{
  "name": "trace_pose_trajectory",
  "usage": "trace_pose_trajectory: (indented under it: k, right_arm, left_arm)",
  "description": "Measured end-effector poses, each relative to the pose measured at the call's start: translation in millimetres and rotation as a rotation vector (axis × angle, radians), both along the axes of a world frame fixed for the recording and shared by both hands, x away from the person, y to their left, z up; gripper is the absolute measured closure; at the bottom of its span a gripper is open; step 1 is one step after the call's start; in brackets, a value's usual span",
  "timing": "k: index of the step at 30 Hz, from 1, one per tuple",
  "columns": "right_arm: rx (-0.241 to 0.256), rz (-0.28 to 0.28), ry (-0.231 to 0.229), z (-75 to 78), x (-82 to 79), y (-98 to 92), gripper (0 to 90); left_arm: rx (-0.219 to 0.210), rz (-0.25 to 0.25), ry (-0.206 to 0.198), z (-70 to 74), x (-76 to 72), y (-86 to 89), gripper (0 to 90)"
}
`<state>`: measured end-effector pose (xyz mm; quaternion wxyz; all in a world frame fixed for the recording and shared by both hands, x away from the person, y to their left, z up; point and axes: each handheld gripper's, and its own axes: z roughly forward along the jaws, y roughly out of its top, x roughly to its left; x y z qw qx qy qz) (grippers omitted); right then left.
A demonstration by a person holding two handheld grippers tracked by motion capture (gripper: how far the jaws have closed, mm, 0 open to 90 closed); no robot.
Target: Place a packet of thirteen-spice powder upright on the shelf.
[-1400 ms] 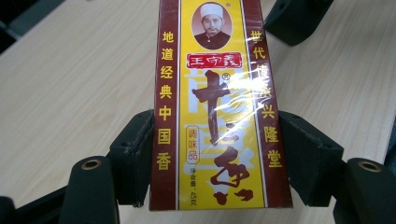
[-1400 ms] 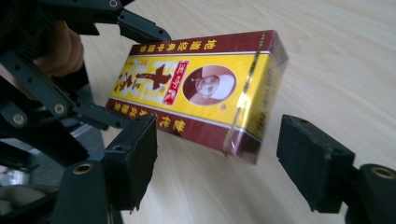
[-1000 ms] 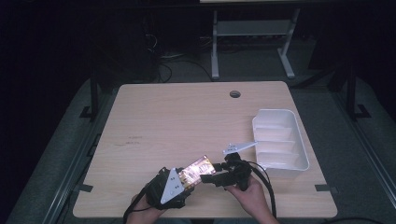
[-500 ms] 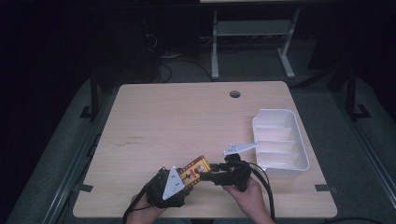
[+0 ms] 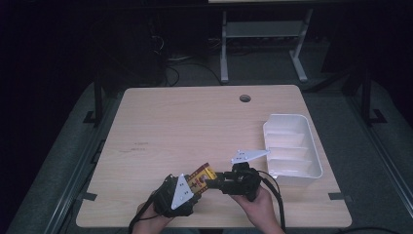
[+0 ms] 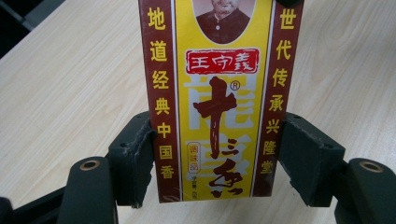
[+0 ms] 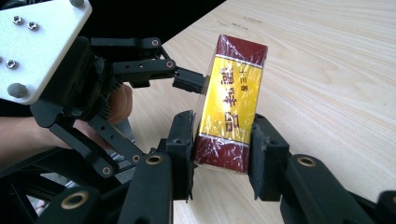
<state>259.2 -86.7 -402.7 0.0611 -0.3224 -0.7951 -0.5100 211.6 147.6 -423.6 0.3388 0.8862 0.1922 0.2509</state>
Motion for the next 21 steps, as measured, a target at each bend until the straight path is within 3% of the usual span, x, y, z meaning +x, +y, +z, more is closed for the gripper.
trace_pose_trajectory:
  k: [11,15,21]
  right_arm:
    - [-0.036,0.048,-0.034,9.0,-1.0,4.0,67.6]
    - [-0.073,0.077,-0.077,15.6,-1.5,6.8,68.1]
    - [-0.114,0.124,-0.105,23.6,2.9,8.5,68.2]
  left_arm:
    - [-0.018,-0.011,0.006,-0.3,0.9,-0.5,29.6]
    - [-0.026,-0.014,0.002,0.8,1.0,-1.1,28.8]
    - [-0.054,-0.027,0.023,1.5,3.0,1.3,27.9]
